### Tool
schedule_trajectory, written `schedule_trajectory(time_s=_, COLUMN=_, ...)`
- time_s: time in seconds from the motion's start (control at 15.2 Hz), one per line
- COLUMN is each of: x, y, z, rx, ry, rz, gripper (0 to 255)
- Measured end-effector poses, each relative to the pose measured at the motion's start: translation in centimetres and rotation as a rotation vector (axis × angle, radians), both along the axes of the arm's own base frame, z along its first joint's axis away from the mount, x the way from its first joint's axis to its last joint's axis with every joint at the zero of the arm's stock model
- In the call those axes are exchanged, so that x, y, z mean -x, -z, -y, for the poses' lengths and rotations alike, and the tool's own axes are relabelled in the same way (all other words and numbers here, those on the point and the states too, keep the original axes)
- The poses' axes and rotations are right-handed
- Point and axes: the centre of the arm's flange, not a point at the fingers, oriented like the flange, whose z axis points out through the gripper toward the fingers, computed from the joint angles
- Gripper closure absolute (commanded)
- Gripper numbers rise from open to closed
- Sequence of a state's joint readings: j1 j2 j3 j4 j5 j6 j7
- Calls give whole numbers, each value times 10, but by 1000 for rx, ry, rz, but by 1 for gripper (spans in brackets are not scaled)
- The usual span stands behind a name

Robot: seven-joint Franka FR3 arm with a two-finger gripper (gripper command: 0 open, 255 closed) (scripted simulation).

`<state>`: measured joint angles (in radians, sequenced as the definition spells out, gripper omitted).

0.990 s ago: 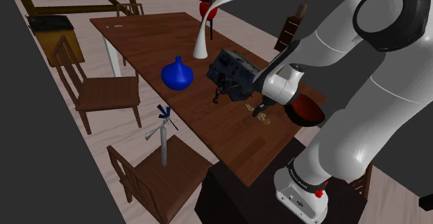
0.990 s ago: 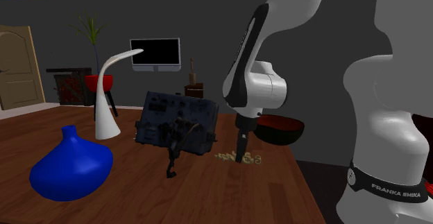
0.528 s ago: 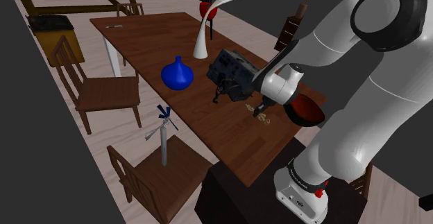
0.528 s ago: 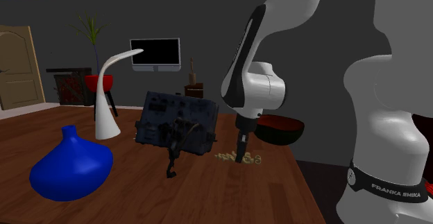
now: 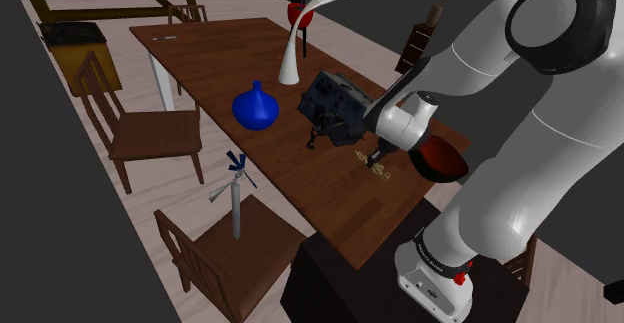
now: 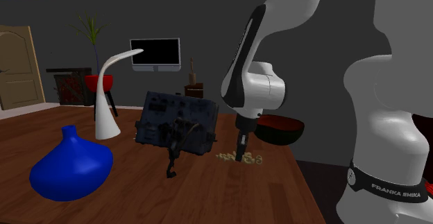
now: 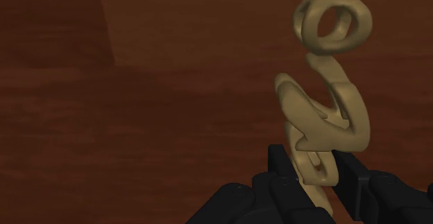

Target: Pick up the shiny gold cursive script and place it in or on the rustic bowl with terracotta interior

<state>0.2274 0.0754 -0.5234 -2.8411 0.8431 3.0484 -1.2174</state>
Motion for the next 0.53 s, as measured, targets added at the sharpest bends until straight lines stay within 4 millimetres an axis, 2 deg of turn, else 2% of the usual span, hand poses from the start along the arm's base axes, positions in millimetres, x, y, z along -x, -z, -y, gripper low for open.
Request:
schedule_trajectory(time_s=0.2, x=2, y=-6, z=1, rx=-1, ry=8, rz=1, gripper=255)
schedule_trajectory(time_s=0.53, x=0, y=-31, z=0, rx=-5, ry=4, rz=1, gripper=255)
